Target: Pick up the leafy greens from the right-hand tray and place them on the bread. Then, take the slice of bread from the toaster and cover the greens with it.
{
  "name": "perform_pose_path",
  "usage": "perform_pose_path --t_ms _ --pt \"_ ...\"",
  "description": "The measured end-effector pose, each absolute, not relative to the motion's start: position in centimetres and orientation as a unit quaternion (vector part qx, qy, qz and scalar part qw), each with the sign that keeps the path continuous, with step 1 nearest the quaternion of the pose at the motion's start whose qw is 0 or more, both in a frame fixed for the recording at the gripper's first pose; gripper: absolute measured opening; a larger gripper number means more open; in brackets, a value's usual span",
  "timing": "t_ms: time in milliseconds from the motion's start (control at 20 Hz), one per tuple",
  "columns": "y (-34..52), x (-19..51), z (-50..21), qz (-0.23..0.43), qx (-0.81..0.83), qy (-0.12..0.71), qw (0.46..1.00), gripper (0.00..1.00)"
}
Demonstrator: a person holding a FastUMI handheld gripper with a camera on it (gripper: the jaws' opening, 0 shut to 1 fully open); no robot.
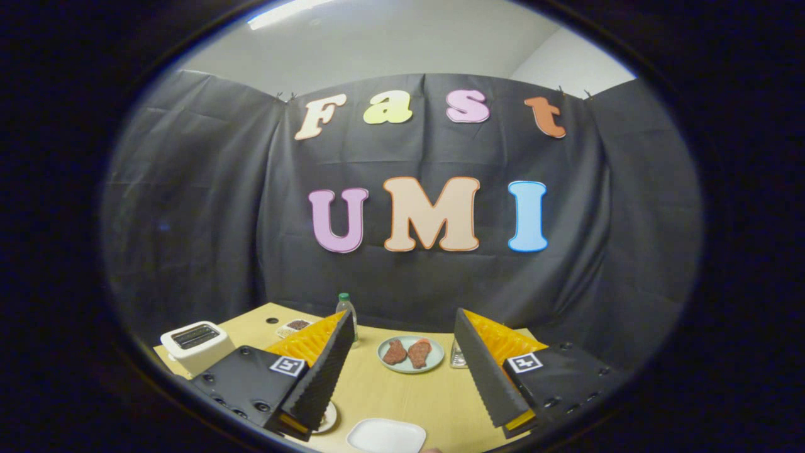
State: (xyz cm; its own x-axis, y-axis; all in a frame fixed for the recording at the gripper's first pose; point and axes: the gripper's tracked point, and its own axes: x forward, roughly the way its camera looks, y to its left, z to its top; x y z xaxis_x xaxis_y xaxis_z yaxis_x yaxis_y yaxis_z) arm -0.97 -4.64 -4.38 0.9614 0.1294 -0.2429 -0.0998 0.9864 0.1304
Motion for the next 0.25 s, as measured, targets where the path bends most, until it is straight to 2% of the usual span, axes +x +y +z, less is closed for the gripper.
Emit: perform_pose_path --t_ms 250 --pt "-5.8 -0.1 -4.0 0.043 0.058 0.123 0.99 0.99"
